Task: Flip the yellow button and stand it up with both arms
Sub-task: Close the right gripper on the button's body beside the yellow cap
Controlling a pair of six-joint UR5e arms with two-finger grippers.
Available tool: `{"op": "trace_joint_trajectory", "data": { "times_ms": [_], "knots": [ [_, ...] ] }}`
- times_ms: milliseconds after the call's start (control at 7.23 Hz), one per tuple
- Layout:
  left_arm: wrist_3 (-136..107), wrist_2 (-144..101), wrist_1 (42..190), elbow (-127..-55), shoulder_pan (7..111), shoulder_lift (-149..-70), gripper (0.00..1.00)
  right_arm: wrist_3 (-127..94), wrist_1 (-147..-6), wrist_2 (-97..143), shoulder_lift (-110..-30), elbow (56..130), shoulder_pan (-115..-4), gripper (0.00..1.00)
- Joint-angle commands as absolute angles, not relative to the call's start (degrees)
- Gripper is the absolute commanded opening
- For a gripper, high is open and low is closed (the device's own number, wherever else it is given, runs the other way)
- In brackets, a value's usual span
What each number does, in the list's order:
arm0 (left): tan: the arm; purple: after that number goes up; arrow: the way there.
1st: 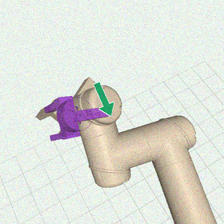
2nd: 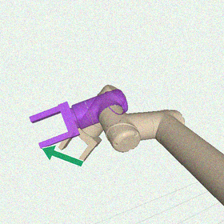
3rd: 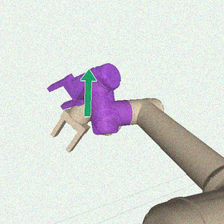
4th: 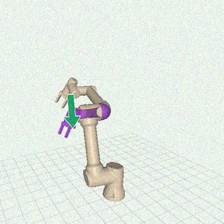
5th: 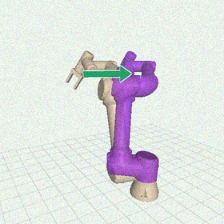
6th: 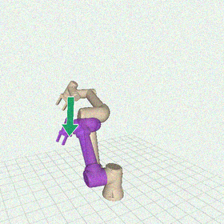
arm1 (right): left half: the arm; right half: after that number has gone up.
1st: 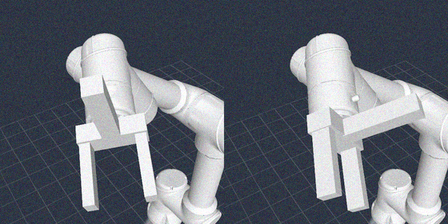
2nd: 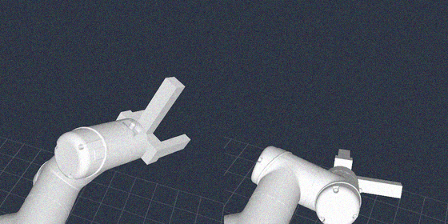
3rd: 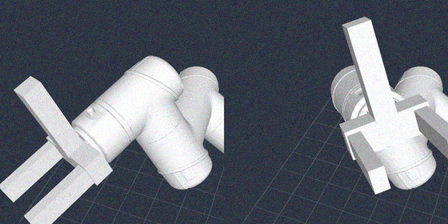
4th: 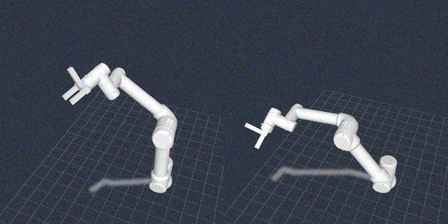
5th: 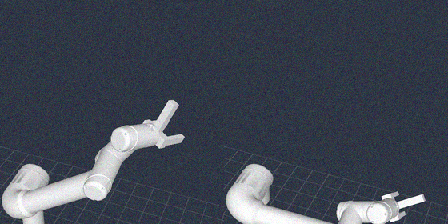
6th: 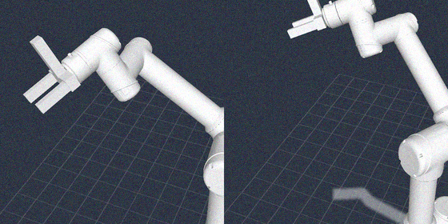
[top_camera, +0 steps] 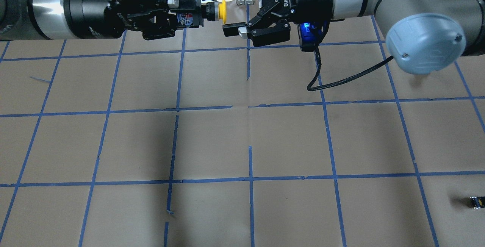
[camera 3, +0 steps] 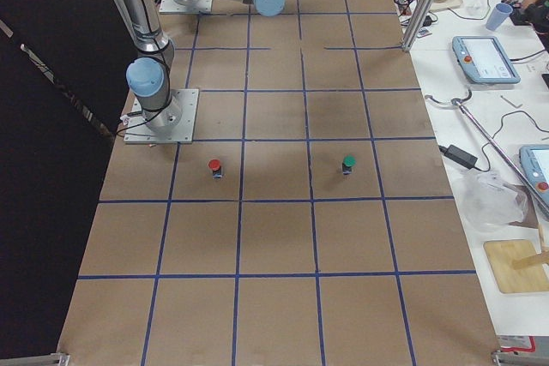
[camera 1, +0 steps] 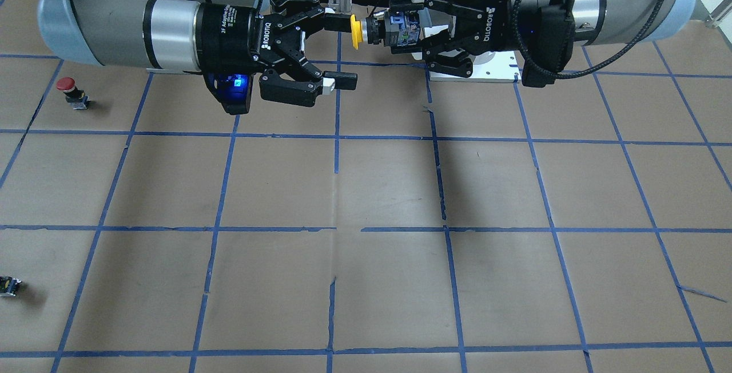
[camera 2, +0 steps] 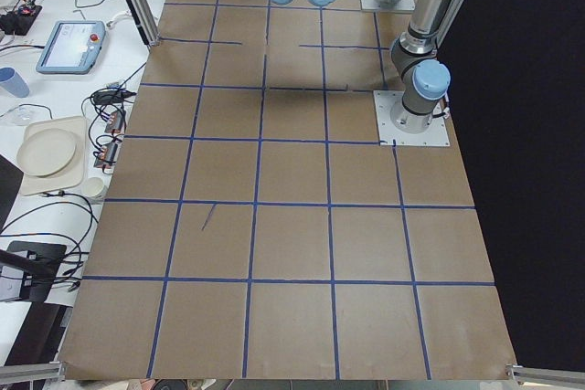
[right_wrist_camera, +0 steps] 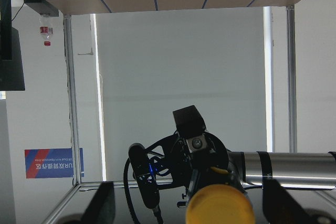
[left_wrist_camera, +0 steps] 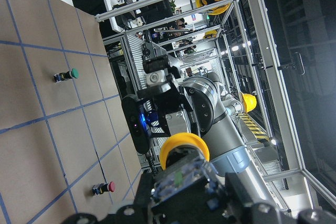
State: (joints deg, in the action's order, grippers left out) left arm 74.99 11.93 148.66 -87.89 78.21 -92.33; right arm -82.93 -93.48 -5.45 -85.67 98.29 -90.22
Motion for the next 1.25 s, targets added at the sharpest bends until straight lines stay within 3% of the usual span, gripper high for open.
{"op": "trace_joint_trajectory", "data": {
  "times_ms": [0,830,969,1107],
  "knots": [
    [75.06,11.43,148.71,-87.89,79.53,-92.29,0.21,-85.16,-93.96,-5.45,-86.04,98.09,-90.26,0.98],
    [75.06,11.34,148.71,-88.07,79.80,-92.29,0.21,-86.75,-93.34,-6.50,-89.30,99.75,-89.74,0.95],
    [75.15,11.34,148.62,-89.11,79.80,-92.29,0.21,-86.66,-93.69,-6.94,-89.38,100.71,-89.74,0.92],
    [75.23,11.34,148.62,-89.03,79.80,-92.29,0.21,-86.75,-93.69,-6.86,-89.47,100.72,-89.74,0.83]
  ]
}}
